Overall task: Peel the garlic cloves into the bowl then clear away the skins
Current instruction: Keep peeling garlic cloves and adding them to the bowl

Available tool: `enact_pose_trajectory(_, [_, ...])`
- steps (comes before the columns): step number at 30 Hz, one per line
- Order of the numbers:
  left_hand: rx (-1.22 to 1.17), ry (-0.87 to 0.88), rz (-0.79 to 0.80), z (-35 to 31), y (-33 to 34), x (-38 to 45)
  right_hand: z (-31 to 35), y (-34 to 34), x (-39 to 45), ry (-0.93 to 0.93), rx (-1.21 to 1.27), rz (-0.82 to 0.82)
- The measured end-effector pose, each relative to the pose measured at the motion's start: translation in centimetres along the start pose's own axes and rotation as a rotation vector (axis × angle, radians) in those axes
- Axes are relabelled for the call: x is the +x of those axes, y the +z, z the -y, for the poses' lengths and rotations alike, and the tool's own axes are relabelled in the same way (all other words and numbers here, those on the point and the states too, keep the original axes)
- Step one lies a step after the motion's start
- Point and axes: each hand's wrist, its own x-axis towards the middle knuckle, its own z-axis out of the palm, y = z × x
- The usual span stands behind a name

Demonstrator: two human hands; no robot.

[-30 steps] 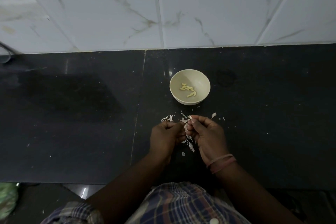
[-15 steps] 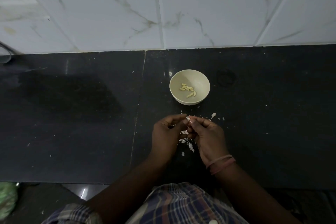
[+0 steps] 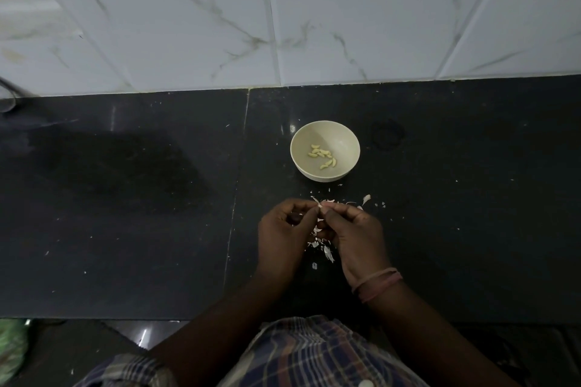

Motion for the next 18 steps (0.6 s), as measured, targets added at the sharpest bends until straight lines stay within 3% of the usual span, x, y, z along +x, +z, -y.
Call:
enact_pose_trajectory(11, [0.103, 0.108, 0.034, 0.2, -0.4, 0.2, 0.7, -0.2, 0.0, 0.130, 0.113, 0.118])
enact_pose_trajectory(18, [0.064, 0.104, 0.124, 0.4, -0.5, 0.4, 2.1, -0.9, 0.3, 0.103, 0.005, 0.239])
